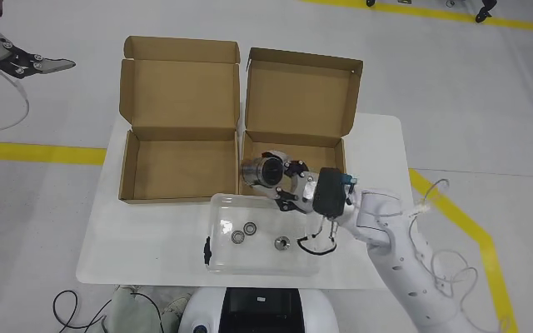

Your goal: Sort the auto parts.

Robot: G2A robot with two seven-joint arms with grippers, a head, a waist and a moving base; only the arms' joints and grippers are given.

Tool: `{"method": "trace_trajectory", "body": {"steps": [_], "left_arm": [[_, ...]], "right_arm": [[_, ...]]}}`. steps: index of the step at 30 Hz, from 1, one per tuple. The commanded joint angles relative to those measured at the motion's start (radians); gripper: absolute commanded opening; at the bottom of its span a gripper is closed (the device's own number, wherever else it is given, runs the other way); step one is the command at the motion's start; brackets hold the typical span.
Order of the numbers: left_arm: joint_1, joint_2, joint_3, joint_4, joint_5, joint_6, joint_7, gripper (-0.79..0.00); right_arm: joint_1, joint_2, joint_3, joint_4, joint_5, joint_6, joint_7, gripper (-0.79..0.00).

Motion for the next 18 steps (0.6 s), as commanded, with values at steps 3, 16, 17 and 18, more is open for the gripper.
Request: {"method": "trace_trajectory", "body": {"steps": [3, 16, 17, 18], "left_arm": [[0.000, 0.000, 0.000, 0.000, 0.000, 0.000, 0.000, 0.000], [0.000, 0.000, 0.000, 0.000, 0.000, 0.000, 0.000, 0.000], [0.000, 0.000, 0.000, 0.000, 0.000, 0.000, 0.000, 0.000], [0.000, 0.000, 0.000, 0.000, 0.000, 0.000, 0.000, 0.000]], "right_arm": [[0.004, -0.002, -0.003, -0.029, -0.013, 0.012, -0.059, -0.785], [0.073, -0.011, -0.019, -0.011, -0.072, -0.014, -0.246, -0.785], [0.078, -0.012, -0.020, -0.006, -0.076, -0.017, -0.262, -0.785], [0.082, -0.012, -0.021, 0.000, -0.079, -0.021, -0.278, -0.785]]}}
